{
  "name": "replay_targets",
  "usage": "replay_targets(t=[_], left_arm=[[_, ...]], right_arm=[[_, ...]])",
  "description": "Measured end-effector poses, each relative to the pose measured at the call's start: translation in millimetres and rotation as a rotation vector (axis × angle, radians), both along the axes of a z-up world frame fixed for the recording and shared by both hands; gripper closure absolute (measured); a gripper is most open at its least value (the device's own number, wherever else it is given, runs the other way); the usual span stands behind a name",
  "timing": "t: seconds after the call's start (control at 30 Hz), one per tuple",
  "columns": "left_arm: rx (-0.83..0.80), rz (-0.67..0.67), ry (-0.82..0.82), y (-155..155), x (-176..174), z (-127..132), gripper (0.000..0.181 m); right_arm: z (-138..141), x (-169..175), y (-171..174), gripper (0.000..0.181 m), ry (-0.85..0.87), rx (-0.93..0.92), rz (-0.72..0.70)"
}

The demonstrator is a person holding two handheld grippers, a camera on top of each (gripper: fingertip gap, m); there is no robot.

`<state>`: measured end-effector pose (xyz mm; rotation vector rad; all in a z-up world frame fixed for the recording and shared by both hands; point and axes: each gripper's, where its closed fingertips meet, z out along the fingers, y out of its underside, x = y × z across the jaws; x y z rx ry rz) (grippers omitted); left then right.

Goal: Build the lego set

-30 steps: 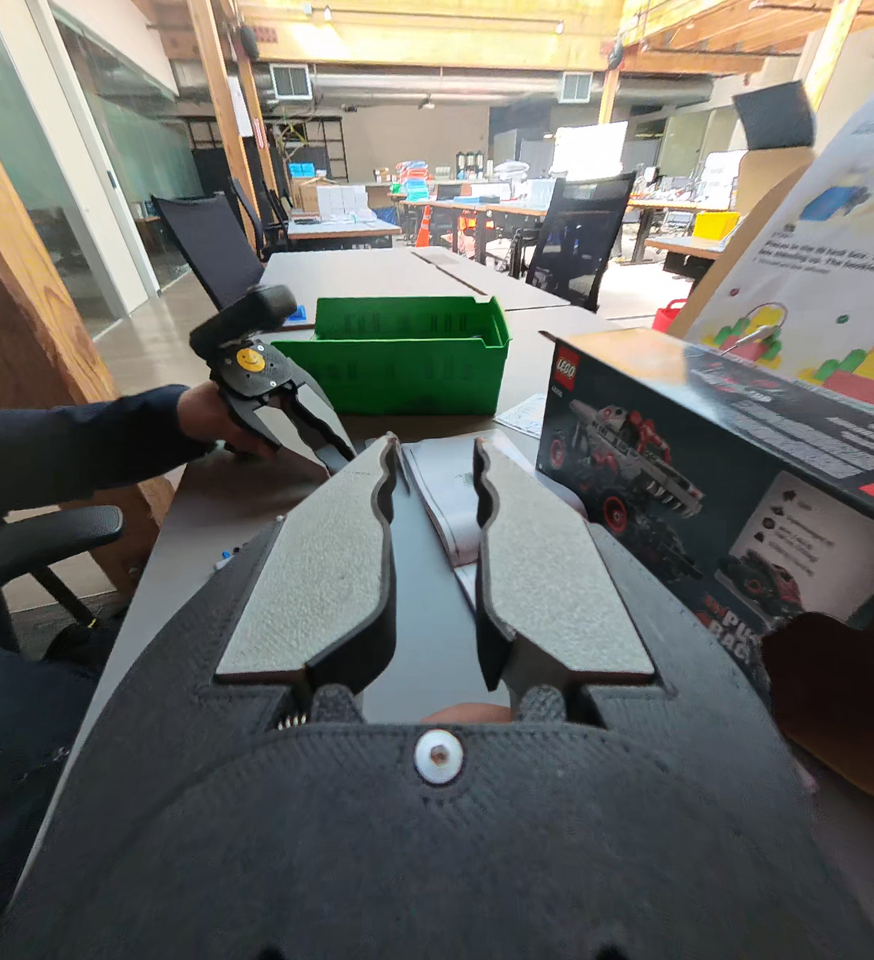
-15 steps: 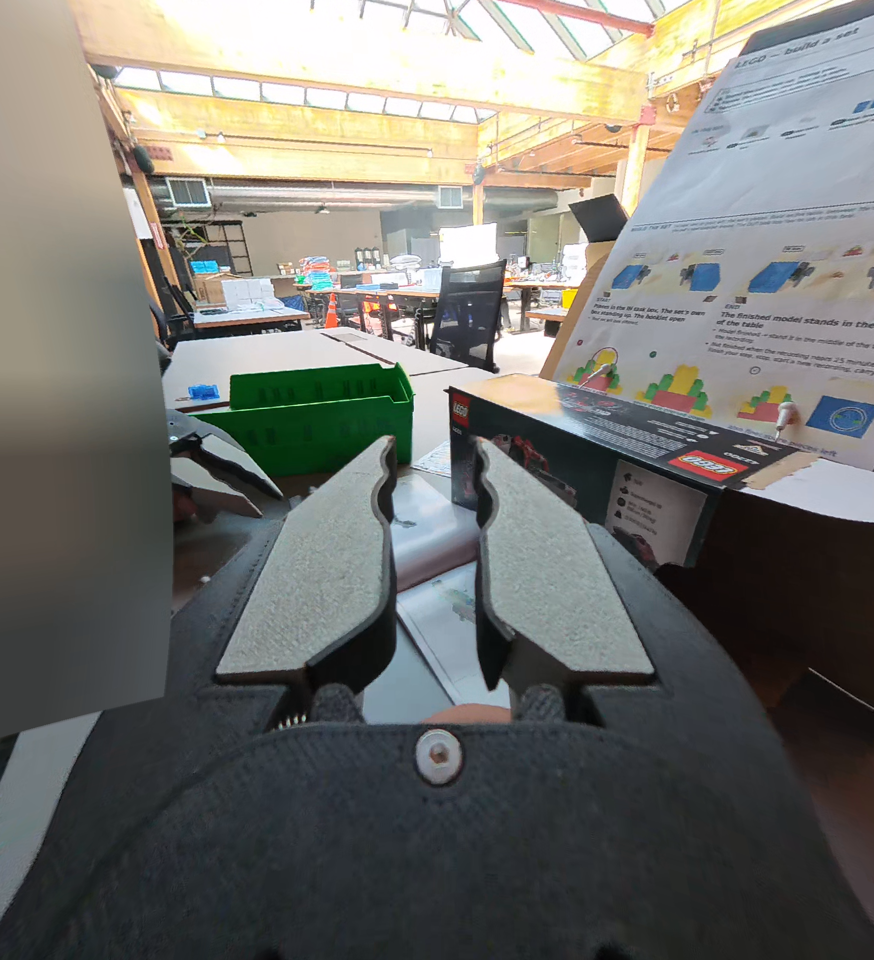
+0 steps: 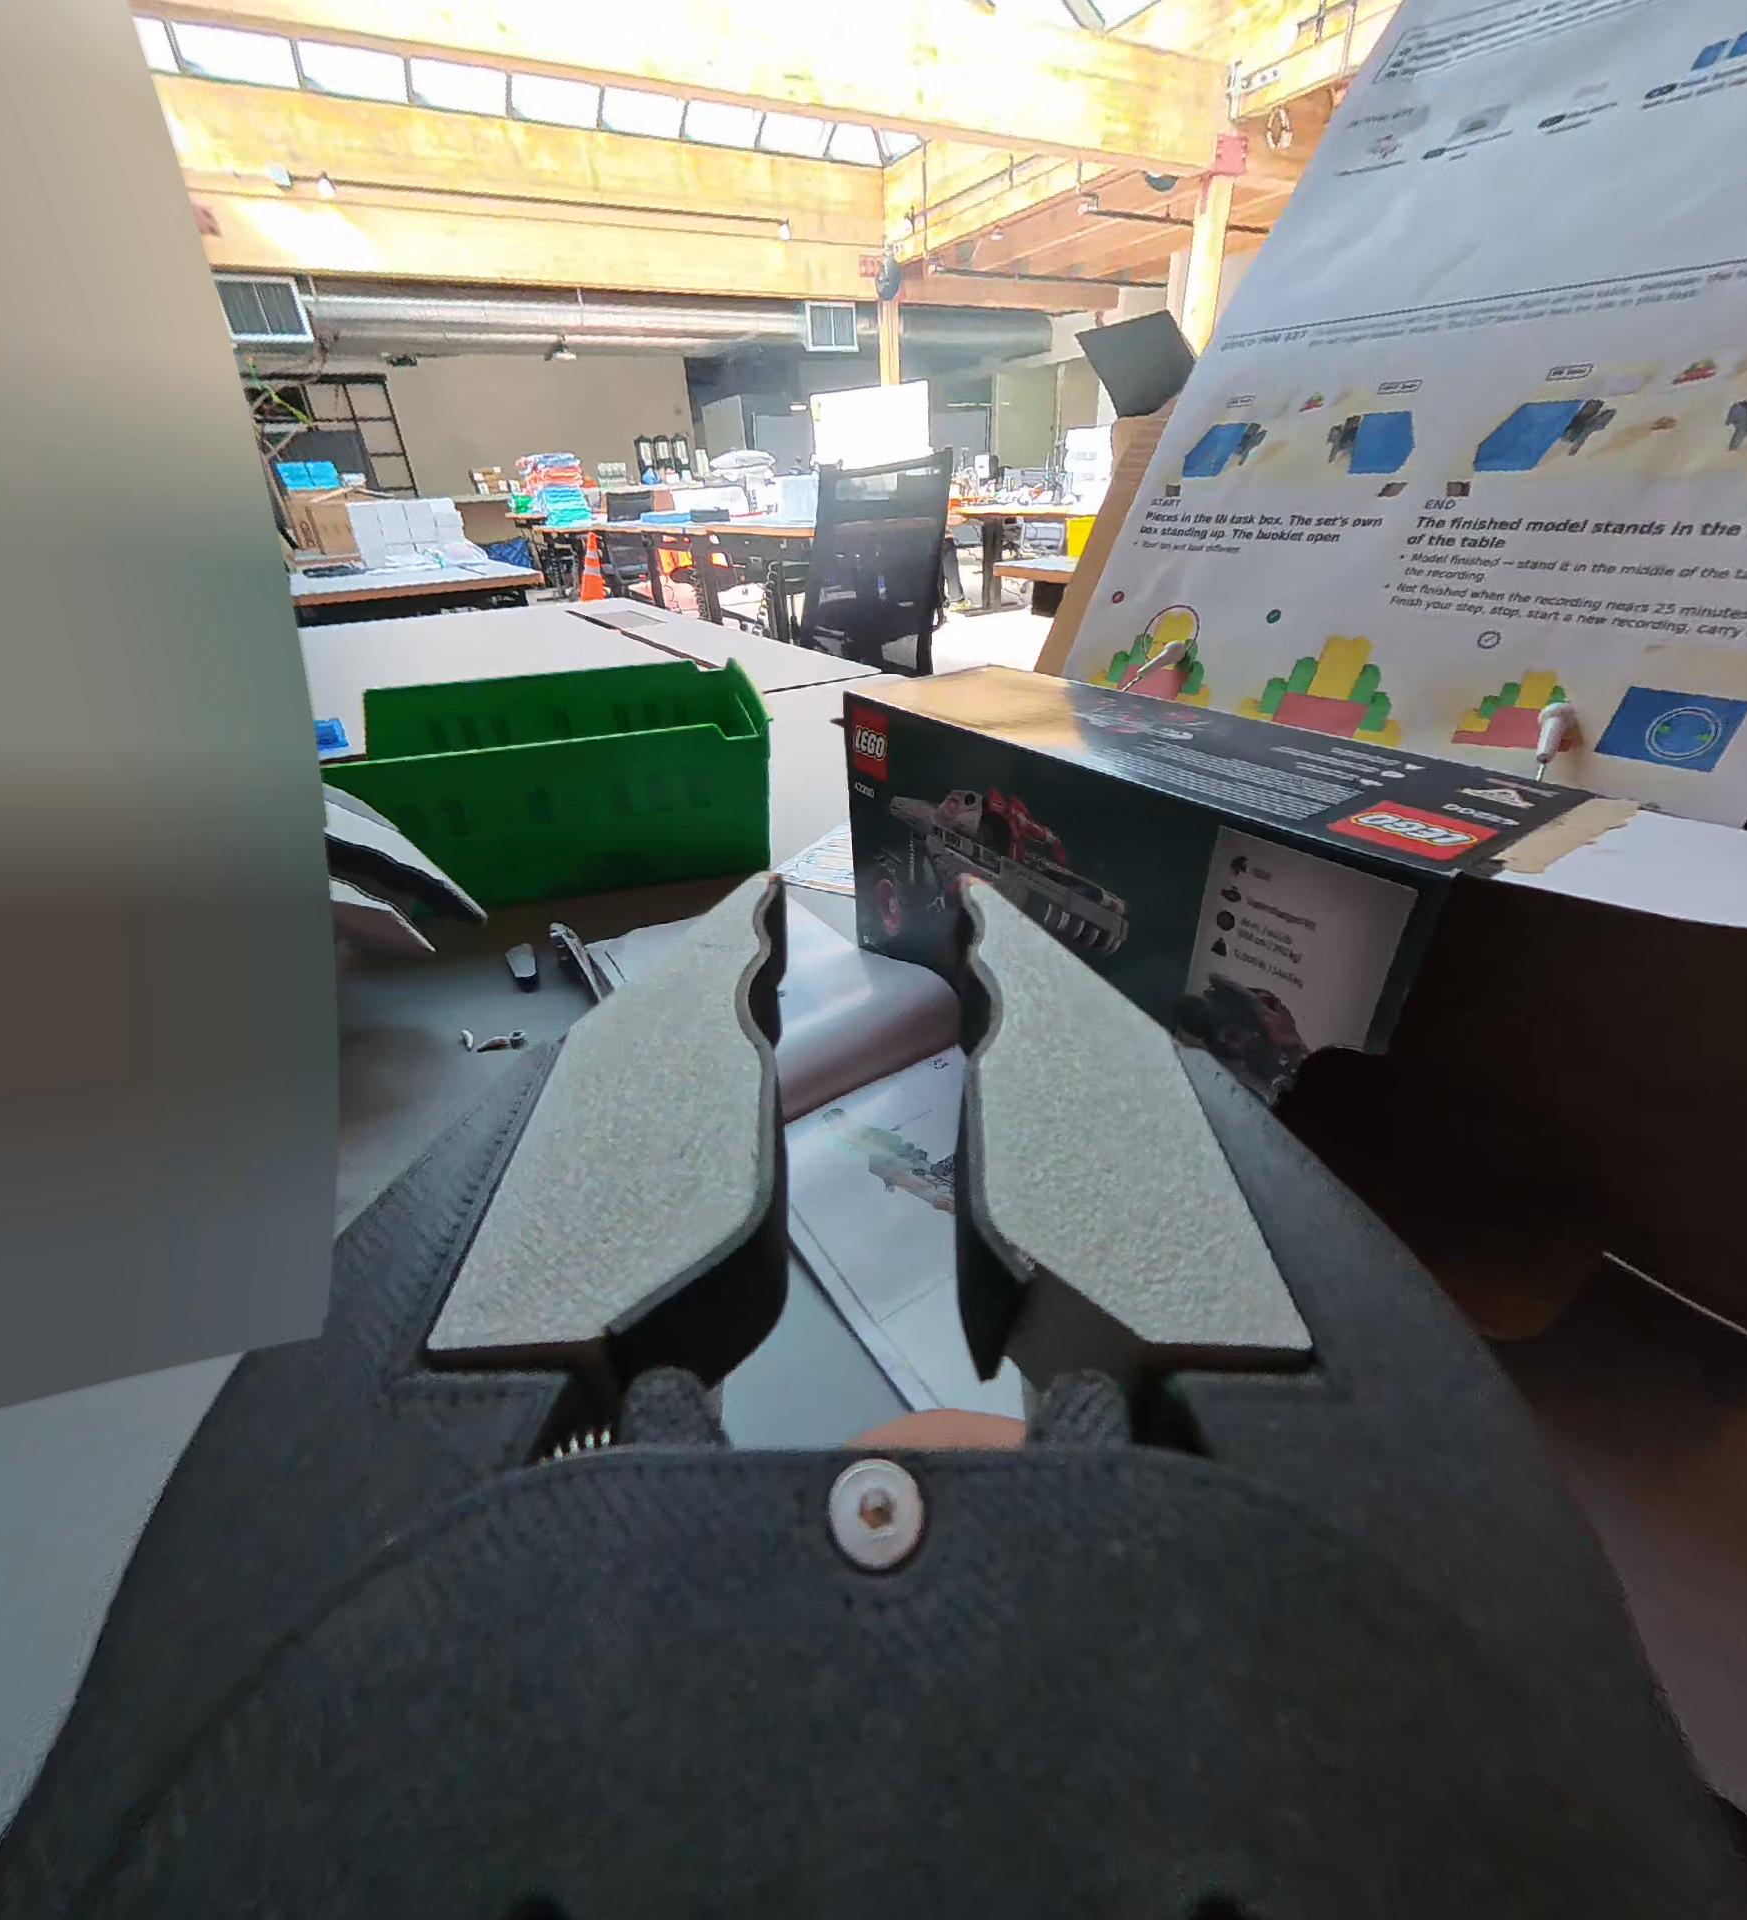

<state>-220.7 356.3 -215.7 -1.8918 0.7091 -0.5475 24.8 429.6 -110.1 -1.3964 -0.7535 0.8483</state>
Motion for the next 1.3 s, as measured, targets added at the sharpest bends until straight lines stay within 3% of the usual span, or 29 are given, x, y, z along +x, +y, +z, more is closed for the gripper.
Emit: replay_targets(t=[0.03, 0.27, 0.53, 0.97, 1.3], left_arm=[[0.001, -0.003, 0.001, 0, 0, 0, 0.155], [-0.103, -0.088, 0.016, -8, 7, -13, 0.168], [-0.205, -0.086, 0.153, -9, -5, -38, 0.164], [-0.248, -0.084, 0.235, -9, -4, -52, 0.163], [-0.232, -0.063, 0.218, -6, -6, -48, 0.158]], right_arm=[[1, 0, -1, 0.153, -0.01, 0.015, -0.008], [7, 0, -7, 0.154, -0.016, 0.05, -0.009], [1, -8, -10, 0.154, -0.041, 0.043, 0.019], [-31, -41, -24, 0.154, -0.143, 0.003, 0.112], [-59, -51, -24, 0.155, -0.271, -0.005, 0.121]])
